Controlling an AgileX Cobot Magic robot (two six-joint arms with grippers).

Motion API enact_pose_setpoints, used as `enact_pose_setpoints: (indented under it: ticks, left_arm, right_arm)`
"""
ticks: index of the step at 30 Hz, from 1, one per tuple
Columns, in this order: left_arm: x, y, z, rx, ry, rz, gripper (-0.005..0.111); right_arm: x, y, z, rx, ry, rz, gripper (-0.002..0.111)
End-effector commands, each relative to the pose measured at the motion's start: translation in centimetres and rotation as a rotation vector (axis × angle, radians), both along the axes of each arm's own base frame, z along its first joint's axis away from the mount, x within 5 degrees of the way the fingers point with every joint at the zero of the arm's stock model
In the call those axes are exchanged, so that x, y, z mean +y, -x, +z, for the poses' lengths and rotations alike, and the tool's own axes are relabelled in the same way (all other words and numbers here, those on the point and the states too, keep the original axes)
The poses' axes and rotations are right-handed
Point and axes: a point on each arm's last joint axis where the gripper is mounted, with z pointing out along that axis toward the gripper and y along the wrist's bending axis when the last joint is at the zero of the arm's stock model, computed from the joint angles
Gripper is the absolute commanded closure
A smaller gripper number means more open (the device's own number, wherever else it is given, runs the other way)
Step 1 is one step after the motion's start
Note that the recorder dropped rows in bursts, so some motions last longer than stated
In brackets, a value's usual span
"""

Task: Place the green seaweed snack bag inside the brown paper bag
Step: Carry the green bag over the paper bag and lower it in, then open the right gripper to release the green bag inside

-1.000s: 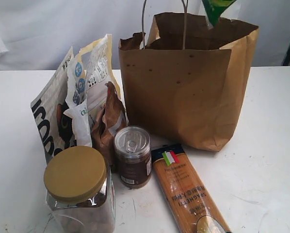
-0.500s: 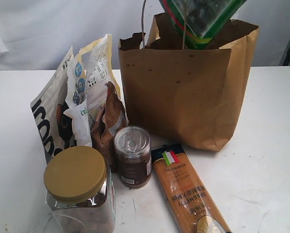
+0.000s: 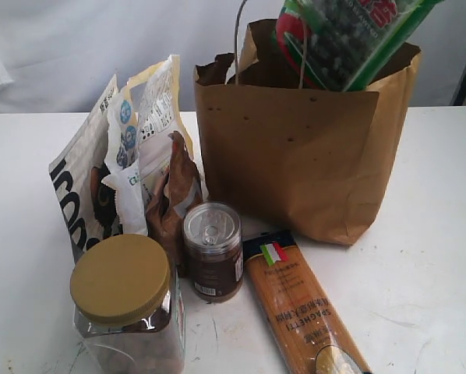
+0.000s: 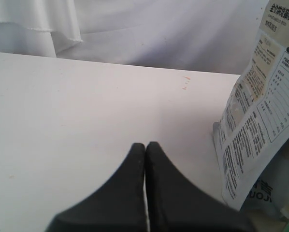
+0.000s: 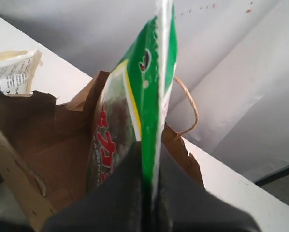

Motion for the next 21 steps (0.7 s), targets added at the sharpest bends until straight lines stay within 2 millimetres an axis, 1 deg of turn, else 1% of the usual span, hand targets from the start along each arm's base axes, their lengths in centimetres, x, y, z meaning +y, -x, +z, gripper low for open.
enact_pose_setpoints:
  ticks: [1,7,12,16,18,21]
  left_arm:
    - [0.0,0.0,-0.1,-0.009,-0.001,-0.005,0.107]
    - [0.0,0.0,-0.1,-0.009,-0.001,-0.005,0.107]
    - [0.0,0.0,-0.1,-0.009,-0.001,-0.005,0.107]
    - [0.0,0.0,-0.1,-0.009,-0.001,-0.005,0.107]
    - [0.0,0.0,-0.1,-0.009,-0.001,-0.005,0.107]
    - [0.0,0.0,-0.1,-0.009,-0.001,-0.005,0.107]
  right_arm:
    - [-0.1,-1.5,-1.8,0.079,0.009,-0.024,0.108]
    - [1.1,-3.0,-3.9,0.158,-0.004,0.007,0.108]
    - [1.8,-4.6,-6.0,0.217,0.014,0.008,0.108]
    - [2.2,-5.5,-7.3,0.250,0.028,0.007,0.108]
    - [2.4,-6.1,-8.3,0.279,0.033,0.003,0.108]
    - [2.8,-6.6,-9.2,0.312,0.020,0.004,0.108]
